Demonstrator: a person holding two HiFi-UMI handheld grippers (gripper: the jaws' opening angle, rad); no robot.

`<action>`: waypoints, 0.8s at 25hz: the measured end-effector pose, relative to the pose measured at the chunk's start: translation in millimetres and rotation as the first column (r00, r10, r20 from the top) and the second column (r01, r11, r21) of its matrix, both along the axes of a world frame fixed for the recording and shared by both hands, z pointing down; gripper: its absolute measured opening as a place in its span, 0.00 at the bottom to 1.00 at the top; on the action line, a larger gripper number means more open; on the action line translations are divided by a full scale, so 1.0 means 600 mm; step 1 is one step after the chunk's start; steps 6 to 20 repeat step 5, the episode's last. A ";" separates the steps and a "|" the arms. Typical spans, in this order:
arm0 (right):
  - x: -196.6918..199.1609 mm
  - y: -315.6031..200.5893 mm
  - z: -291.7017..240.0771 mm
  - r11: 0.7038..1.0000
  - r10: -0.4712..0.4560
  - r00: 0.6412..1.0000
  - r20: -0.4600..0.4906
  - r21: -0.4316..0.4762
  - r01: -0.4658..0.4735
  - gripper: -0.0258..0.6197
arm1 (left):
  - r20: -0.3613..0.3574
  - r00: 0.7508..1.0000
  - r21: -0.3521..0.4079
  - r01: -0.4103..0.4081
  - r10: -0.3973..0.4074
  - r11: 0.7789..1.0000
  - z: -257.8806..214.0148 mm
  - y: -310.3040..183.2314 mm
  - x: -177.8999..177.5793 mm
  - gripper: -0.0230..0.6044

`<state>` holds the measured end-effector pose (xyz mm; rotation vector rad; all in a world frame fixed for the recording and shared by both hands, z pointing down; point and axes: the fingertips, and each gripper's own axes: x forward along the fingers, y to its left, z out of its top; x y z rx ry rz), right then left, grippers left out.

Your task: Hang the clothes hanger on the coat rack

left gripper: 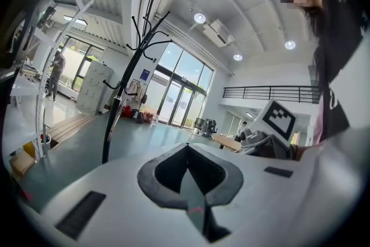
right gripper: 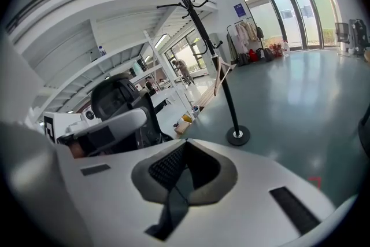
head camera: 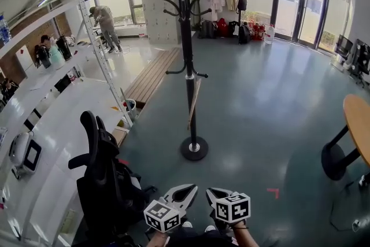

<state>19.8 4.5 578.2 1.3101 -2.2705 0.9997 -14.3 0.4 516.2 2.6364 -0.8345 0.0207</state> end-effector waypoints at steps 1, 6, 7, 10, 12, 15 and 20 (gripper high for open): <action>-0.001 -0.001 0.001 1.000 -0.004 1.000 0.003 -0.001 0.004 0.05 | 0.001 1.000 0.001 0.004 -0.004 1.000 0.000 -0.001 -0.001 0.04; -0.002 -0.007 0.005 1.000 -0.015 1.000 0.007 -0.002 0.015 0.05 | 0.005 1.000 0.002 0.018 -0.018 1.000 0.000 -0.007 -0.002 0.04; -0.002 -0.007 0.005 1.000 -0.015 1.000 0.007 -0.002 0.015 0.05 | 0.005 1.000 0.002 0.018 -0.018 1.000 0.000 -0.007 -0.002 0.04; -0.002 -0.007 0.005 1.000 -0.015 1.000 0.007 -0.002 0.015 0.05 | 0.005 1.000 0.002 0.018 -0.018 1.000 0.000 -0.007 -0.002 0.04; -0.002 -0.007 0.005 1.000 -0.015 1.000 0.007 -0.002 0.015 0.05 | 0.005 1.000 0.002 0.018 -0.018 1.000 0.000 -0.007 -0.002 0.04; -0.002 -0.007 0.005 1.000 -0.015 1.000 0.007 -0.002 0.015 0.05 | 0.005 1.000 0.002 0.018 -0.018 1.000 0.000 -0.007 -0.002 0.04; -0.002 -0.007 0.005 1.000 -0.015 1.000 0.007 -0.002 0.015 0.05 | 0.005 1.000 0.002 0.018 -0.018 1.000 0.000 -0.007 -0.002 0.04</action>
